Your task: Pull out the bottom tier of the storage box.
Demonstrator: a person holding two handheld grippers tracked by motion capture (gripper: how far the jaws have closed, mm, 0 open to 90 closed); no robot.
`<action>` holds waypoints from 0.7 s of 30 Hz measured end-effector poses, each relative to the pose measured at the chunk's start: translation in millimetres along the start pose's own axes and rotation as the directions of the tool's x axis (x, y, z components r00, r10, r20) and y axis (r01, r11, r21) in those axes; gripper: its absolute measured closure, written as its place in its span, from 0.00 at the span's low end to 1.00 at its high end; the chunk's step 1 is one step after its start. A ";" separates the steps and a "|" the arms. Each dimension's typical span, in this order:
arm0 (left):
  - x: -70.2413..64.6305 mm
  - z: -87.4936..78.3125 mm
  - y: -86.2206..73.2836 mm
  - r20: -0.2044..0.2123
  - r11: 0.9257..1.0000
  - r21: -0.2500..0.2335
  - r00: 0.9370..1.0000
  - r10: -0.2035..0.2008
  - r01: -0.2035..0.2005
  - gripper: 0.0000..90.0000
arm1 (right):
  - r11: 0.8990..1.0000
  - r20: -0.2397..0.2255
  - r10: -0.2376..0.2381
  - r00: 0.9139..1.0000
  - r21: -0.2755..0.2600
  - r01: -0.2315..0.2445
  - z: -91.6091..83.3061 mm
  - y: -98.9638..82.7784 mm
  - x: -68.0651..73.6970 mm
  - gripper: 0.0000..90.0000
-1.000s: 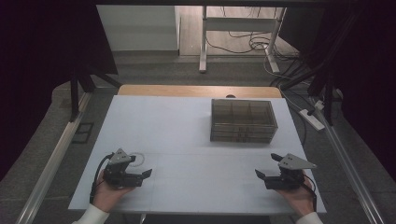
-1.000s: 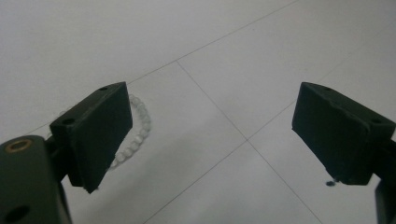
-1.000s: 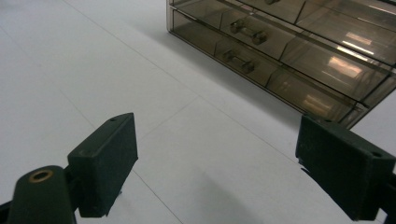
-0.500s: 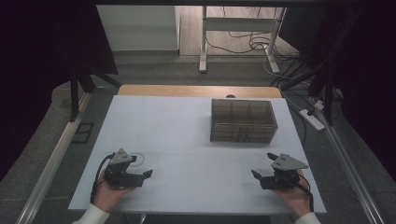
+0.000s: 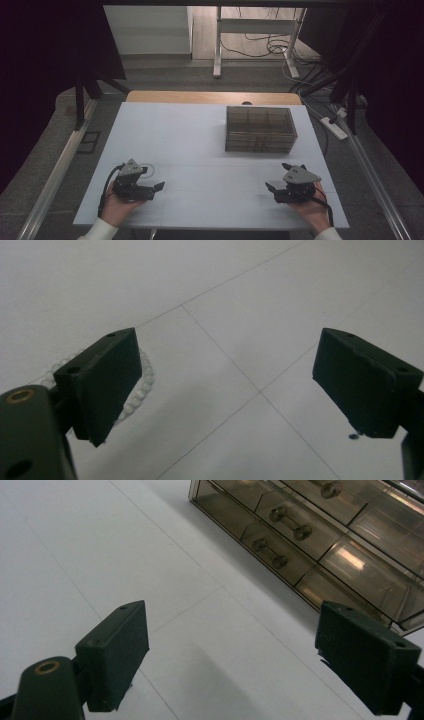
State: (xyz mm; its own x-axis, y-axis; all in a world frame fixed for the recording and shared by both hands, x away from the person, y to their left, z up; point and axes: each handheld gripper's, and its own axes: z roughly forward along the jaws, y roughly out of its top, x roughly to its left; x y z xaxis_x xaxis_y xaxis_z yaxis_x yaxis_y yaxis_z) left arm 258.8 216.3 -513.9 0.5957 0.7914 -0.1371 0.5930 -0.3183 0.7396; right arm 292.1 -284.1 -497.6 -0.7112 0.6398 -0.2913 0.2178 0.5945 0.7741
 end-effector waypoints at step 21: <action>0.8 0.7 0.2 0.001 1.000 0.001 1.000 -0.002 0.002 0.13 | 0.991 0.042 -0.130 0.991 0.048 0.128 10.1 10.3 11.4 0.16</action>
State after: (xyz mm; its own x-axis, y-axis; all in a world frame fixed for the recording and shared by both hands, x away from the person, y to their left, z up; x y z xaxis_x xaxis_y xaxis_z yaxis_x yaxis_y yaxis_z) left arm 259.8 216.6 -514.3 0.5949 0.7916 -0.1395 0.5947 -0.3167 0.7389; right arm 293.0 -265.8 -498.6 -0.7046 0.5770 -0.4130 0.1567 0.6942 0.7025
